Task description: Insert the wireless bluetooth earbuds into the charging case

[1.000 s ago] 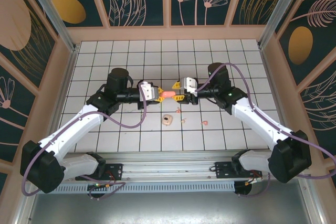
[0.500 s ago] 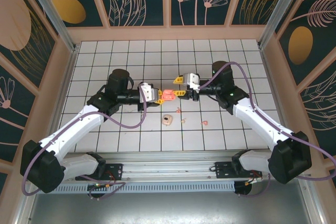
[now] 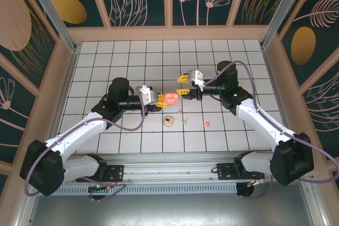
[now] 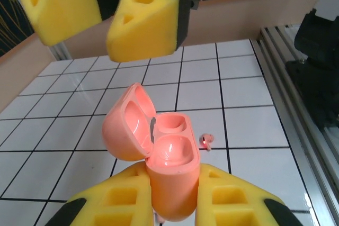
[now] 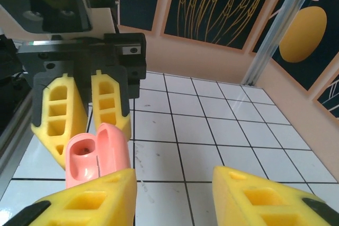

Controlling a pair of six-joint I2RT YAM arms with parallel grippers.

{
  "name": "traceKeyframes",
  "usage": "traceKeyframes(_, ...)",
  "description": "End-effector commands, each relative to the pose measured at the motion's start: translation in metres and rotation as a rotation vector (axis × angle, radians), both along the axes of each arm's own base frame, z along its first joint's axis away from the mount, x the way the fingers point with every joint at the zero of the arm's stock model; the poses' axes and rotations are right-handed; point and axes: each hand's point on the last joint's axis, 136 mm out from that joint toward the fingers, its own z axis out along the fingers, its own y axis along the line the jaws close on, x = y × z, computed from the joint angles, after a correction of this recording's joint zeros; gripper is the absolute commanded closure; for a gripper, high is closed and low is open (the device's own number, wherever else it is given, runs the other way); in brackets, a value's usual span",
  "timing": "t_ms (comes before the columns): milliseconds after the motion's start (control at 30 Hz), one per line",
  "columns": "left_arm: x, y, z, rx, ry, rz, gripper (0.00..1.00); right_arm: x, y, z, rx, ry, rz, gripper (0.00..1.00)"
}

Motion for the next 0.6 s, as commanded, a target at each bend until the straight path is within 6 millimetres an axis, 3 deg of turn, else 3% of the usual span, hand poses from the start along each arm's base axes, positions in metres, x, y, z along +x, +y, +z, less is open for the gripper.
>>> traceKeyframes(0,-0.001,-0.002,0.027,-0.131,-0.029,0.009,0.92,-0.004,-0.001,0.018,0.043,0.007,0.051,0.57)
traceKeyframes(167,0.003,-0.002,0.025,-0.215,0.006,0.041,0.92,0.007,-0.004,0.024,0.051,0.119,0.007,0.55)
traceKeyframes(300,0.012,0.002,0.016,-0.274,0.039,0.105,0.93,0.04,-0.019,0.025,0.089,0.339,-0.223,0.55)
traceKeyframes(433,0.018,0.014,0.003,-0.366,0.052,0.202,0.93,0.072,-0.047,-0.007,0.051,0.625,-0.553,0.56)
traceKeyframes(567,0.021,0.015,-0.008,-0.381,0.078,0.225,0.93,0.077,-0.08,-0.057,0.001,0.923,-0.857,0.56)
